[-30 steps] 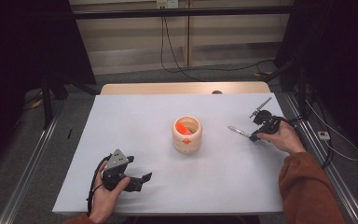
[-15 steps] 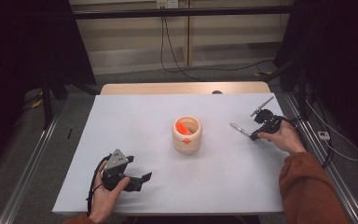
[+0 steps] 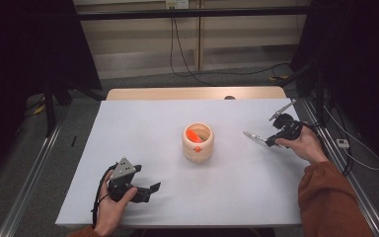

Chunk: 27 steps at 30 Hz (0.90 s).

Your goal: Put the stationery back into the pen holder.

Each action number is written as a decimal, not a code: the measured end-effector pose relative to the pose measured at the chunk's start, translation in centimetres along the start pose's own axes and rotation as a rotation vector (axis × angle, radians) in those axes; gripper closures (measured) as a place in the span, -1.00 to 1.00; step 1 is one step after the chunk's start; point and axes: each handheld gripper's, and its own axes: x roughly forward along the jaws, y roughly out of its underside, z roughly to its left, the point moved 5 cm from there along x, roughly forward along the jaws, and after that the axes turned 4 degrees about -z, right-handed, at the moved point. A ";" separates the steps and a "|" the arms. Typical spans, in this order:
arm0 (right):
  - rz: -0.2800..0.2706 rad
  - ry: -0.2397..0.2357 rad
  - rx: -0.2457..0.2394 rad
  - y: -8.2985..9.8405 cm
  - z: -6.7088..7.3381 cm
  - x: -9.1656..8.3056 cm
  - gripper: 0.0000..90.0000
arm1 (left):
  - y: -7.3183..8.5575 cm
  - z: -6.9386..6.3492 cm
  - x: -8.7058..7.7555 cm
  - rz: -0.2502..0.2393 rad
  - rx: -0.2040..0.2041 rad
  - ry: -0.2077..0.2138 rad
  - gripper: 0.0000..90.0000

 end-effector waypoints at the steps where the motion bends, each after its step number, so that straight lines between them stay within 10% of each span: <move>1: -0.003 -0.002 0.001 0.0 0.0 -0.1 0.78 | 0.0 0.0 0.0 0.002 0.002 0.000 -0.87; 27: -0.095 -0.067 -0.022 1.0 2.8 -3.9 0.78 | -0.1 -0.2 0.0 -0.006 0.004 0.000 -0.87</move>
